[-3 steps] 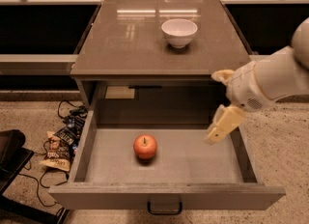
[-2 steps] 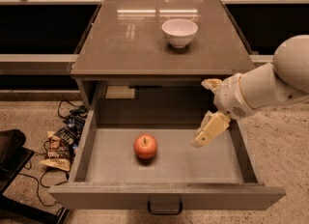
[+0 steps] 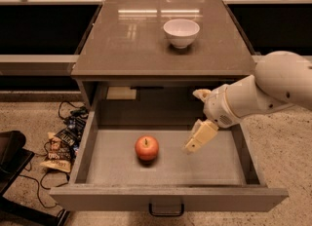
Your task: Pick apple from top drawer and place on counter
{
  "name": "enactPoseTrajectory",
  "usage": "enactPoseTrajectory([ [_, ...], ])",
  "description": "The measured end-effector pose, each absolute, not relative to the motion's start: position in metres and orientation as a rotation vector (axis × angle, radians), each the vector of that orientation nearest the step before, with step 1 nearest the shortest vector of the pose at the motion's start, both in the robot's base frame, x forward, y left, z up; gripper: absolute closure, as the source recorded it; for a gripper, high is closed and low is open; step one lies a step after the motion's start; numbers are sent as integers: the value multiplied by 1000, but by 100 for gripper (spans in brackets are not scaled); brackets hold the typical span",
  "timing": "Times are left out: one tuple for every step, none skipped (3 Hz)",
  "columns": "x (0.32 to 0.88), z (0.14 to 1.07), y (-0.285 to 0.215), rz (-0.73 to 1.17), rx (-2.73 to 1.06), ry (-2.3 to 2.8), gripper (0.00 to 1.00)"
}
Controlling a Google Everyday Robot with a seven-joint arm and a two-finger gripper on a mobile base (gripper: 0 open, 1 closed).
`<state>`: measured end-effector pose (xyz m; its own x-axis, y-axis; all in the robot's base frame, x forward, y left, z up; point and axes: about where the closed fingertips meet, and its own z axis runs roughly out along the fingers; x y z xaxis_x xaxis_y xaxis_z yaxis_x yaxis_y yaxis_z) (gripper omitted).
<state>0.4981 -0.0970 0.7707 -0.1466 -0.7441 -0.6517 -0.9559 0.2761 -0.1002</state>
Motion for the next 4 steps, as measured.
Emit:
enactPoseTrajectory([
  [505, 731, -64, 506, -1536, 1956, 0],
  [508, 702, -32, 562, -1544, 1954, 0],
  [508, 677, -9, 588, -1542, 1972, 0],
  [506, 654, 4, 597, -1538, 1995, 0],
])
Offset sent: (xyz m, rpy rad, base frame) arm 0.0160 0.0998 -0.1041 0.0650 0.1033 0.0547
